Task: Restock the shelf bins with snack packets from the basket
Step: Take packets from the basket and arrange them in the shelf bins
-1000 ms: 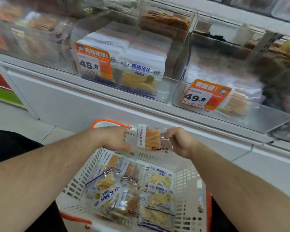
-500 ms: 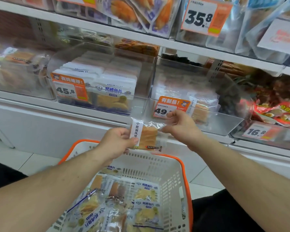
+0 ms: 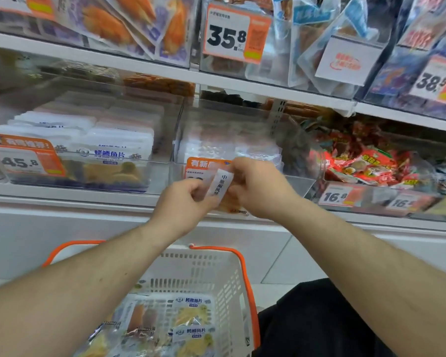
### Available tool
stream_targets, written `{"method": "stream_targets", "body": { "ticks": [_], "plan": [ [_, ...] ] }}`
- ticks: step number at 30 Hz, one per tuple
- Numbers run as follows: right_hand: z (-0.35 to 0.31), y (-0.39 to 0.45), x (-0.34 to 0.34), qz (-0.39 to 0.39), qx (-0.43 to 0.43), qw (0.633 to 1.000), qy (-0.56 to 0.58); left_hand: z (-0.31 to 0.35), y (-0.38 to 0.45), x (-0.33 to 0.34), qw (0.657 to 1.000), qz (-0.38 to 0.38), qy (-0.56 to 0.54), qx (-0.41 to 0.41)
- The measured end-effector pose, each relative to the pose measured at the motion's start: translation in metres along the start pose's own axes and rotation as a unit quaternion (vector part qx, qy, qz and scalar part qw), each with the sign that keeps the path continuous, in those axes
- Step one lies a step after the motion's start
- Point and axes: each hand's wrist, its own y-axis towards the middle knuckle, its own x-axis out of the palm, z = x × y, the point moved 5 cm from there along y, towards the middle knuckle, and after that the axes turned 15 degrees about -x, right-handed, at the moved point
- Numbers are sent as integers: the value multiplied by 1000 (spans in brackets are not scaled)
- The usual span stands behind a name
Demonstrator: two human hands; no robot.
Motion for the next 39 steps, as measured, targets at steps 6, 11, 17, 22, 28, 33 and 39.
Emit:
{"method": "stream_targets", "body": {
  "ticks": [6,11,17,22,28,33,39],
  "plan": [
    [29,15,-76,116,-8,987,-111,35,22,-20,944,229,230,57],
    [64,41,-72,53,-10,979,-197,11,49,-15,925,203,320,-34],
    [96,62,-25,-43,36,982,-178,4,48,-11,896,241,372,-16],
    [118,74,6,-88,72,986,-122,3,50,-10,891,252,378,-15],
    [126,82,18,-88,68,990,-91,2,52,-8,889,257,378,-20],
    [127,81,15,-88,90,989,-81,5,50,-11,890,247,382,-18],
    [78,74,-1,59,-33,978,-198,9,48,-13,914,187,359,-35]
  ]
}}
